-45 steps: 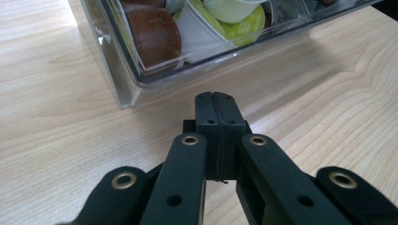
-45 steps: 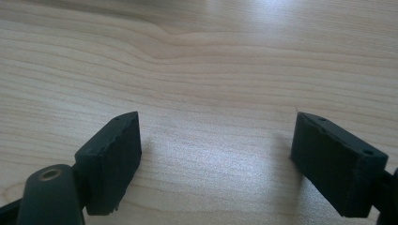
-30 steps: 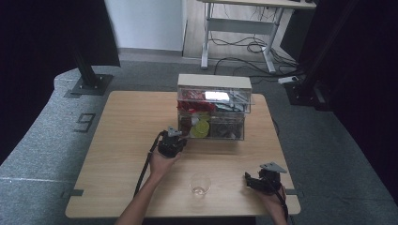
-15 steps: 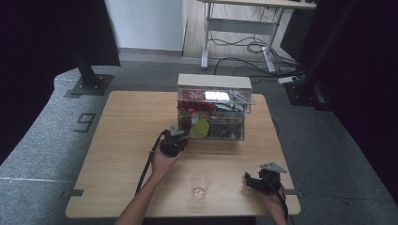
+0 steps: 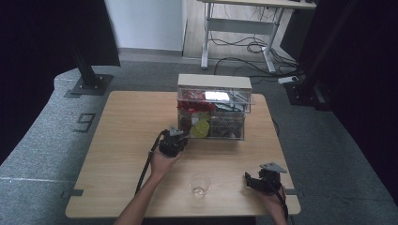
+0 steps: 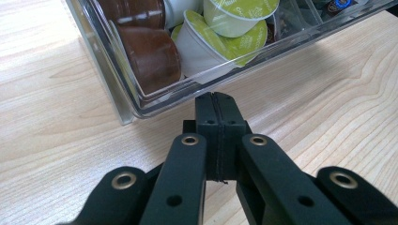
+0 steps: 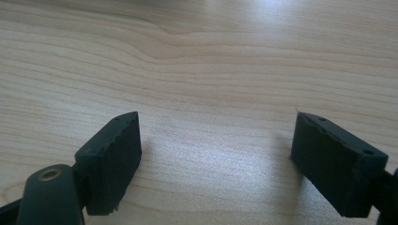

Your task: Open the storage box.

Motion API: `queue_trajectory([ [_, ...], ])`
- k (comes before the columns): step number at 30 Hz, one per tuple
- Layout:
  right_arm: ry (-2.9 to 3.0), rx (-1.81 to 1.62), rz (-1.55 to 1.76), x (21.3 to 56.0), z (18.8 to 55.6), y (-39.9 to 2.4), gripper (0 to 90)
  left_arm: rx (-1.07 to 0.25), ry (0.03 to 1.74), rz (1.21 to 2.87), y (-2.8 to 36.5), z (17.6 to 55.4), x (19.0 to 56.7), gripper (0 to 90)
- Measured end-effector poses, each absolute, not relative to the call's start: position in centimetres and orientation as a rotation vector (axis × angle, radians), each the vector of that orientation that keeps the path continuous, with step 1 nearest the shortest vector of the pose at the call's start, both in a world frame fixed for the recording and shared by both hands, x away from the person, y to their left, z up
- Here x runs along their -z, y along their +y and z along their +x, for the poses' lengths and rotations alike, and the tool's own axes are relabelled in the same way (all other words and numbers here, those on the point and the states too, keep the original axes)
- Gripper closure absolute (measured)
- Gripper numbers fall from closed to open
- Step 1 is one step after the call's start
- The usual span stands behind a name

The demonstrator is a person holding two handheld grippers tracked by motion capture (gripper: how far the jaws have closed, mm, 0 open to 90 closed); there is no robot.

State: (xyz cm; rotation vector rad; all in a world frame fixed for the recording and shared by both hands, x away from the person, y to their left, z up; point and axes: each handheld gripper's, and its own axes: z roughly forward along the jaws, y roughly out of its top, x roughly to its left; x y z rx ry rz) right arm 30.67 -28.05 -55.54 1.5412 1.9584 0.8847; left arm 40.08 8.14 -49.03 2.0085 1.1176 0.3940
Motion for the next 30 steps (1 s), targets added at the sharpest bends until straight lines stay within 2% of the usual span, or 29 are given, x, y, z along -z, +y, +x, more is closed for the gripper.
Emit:
queue_trajectory([
  [30,1.953,-0.885,1.548,55.5,30.7,-28.0,16.4,-0.463,1.064,1.955,8.3,39.3,45.7,89.6],
])
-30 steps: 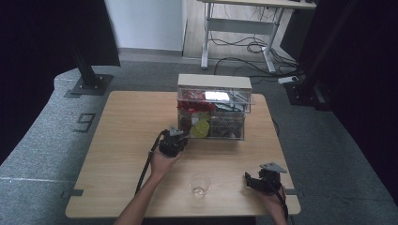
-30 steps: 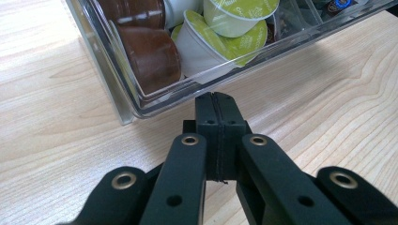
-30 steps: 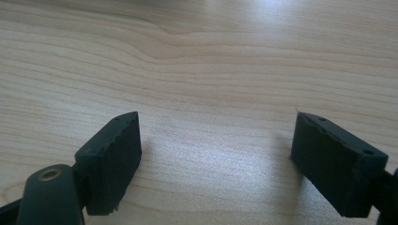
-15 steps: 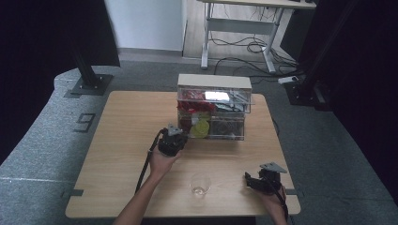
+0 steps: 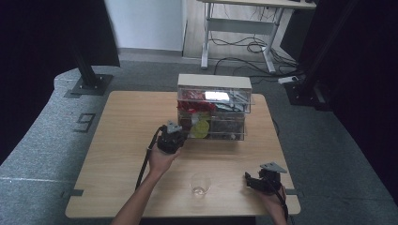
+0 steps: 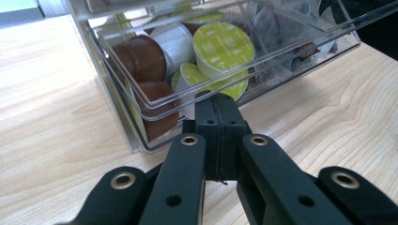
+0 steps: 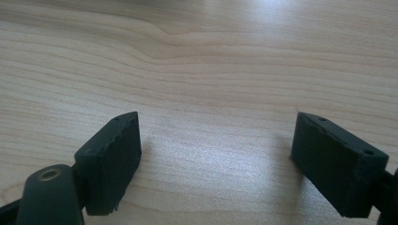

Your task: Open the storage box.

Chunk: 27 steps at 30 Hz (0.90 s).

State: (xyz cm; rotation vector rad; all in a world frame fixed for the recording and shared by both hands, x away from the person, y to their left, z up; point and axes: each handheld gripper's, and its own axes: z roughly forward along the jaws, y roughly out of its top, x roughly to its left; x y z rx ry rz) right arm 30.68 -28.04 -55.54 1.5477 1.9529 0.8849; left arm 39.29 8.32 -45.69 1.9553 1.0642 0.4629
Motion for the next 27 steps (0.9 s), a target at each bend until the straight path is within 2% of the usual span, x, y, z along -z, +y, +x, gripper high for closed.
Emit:
queue_trajectory([
  [27,1.954,-0.886,1.545,55.5,30.7,-28.1,16.4,-0.512,1.064,1.914,8.5,40.3,42.6,89.1],
])
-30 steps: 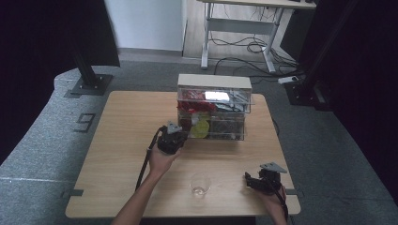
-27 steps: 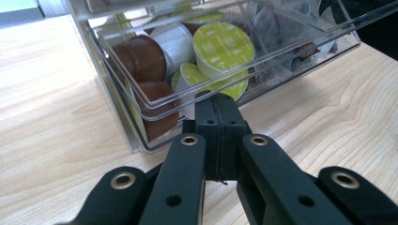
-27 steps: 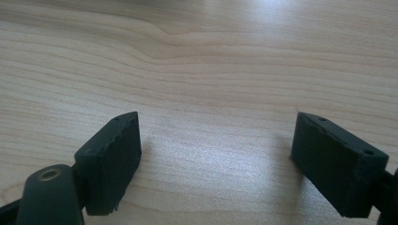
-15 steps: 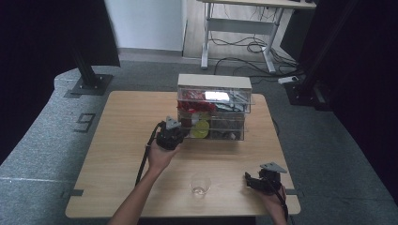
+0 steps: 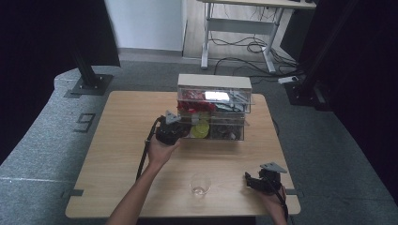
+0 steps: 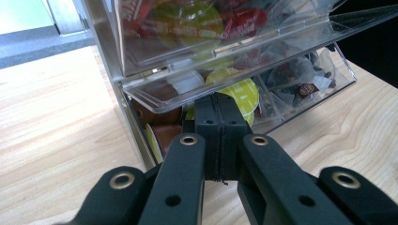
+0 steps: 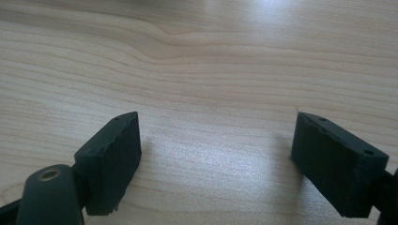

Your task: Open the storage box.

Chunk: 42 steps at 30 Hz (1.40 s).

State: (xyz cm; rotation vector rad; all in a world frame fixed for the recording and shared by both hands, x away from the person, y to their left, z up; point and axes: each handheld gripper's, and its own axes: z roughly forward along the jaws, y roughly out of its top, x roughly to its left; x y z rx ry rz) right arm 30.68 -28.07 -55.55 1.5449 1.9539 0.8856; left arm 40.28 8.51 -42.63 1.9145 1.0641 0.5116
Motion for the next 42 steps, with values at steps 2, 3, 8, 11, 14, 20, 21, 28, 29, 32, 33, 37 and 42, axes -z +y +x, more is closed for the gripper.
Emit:
queue_trajectory([
  [2,1.955,-0.884,1.542,55.5,30.7,-28.1,16.4,-0.522,1.062,1.911,8.5,40.4,42.4,89.0],
  [3,1.955,-0.884,1.541,55.5,30.7,-28.1,16.4,-0.523,1.062,1.910,8.5,40.5,42.3,88.9],
  [8,1.955,-0.884,1.542,55.6,30.7,-28.1,16.4,-0.532,1.064,1.886,8.6,40.8,41.9,88.5],
  [11,1.956,-0.884,1.541,55.6,30.7,-28.1,16.4,-0.539,1.064,1.888,8.6,40.9,41.7,88.9],
  [14,1.955,-0.884,1.542,55.6,30.7,-28.1,16.4,-0.534,1.068,1.880,8.6,41.2,41.5,89.6],
  [20,1.954,-0.884,1.542,55.6,30.7,-28.1,16.4,-0.536,1.069,1.875,8.6,41.6,41.1,89.8],
  [21,1.953,-0.884,1.543,55.6,30.7,-28.1,16.4,-0.532,1.070,1.870,8.7,41.7,41.1,89.9],
  [28,1.954,-0.883,1.543,55.6,30.7,-28.1,16.4,-0.508,1.084,1.858,8.9,42.1,41.1,90.0],
  [29,1.954,-0.883,1.542,55.6,30.7,-28.1,16.4,-0.506,1.085,1.862,8.9,42.1,41.1,90.0],
  [32,1.953,-0.884,1.543,55.6,30.7,-28.1,16.4,-0.502,1.089,1.866,8.9,42.2,40.9,90.0],
  [33,1.953,-0.884,1.543,55.6,30.7,-28.1,16.4,-0.503,1.088,1.868,8.8,42.2,40.8,90.0],
  [37,1.954,-0.884,1.543,55.6,30.7,-28.1,16.4,-0.503,1.087,1.868,8.8,42.2,40.8,90.0],
  [42,1.953,-0.884,1.543,55.6,30.7,-28.1,16.4,-0.501,1.086,1.869,8.8,42.2,40.8,90.0],
])
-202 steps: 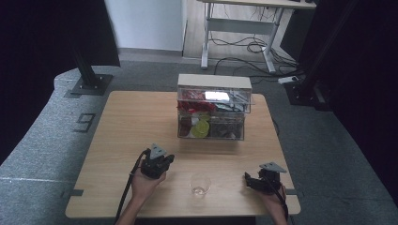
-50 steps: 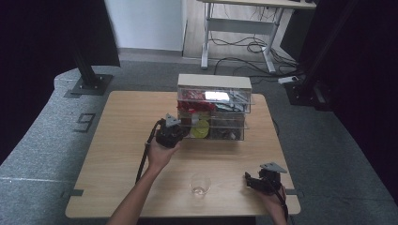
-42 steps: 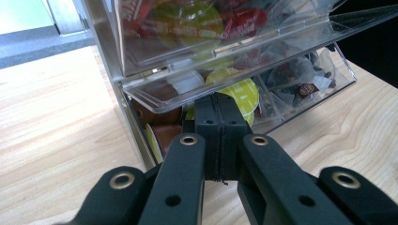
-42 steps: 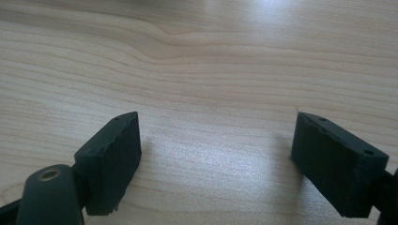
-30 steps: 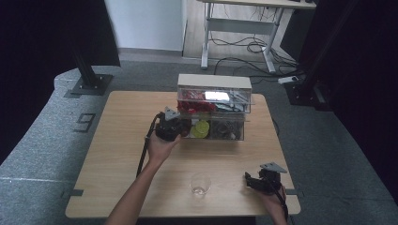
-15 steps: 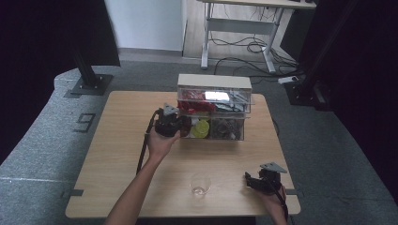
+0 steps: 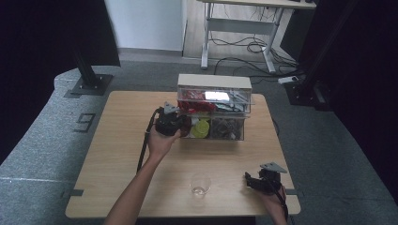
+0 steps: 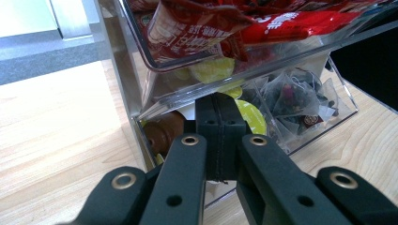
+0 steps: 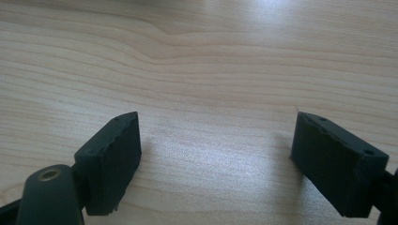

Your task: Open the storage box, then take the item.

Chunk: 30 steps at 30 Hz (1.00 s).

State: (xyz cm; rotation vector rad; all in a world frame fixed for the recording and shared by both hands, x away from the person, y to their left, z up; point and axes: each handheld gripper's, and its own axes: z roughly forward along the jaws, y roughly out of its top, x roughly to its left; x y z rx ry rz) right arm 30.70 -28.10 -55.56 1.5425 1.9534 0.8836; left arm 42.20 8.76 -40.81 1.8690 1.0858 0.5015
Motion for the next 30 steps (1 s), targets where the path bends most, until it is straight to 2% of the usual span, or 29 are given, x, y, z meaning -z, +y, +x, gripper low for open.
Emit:
queue_trajectory([
  [16,1.903,-0.935,1.528,55.2,30.7,-28.2,19.3,-0.490,1.083,1.870,8.8,42.2,40.8,89.9],
  [30,1.936,-1.175,1.417,51.2,32.3,-26.6,27.9,-0.486,1.077,1.890,8.4,42.4,40.7,89.8],
])
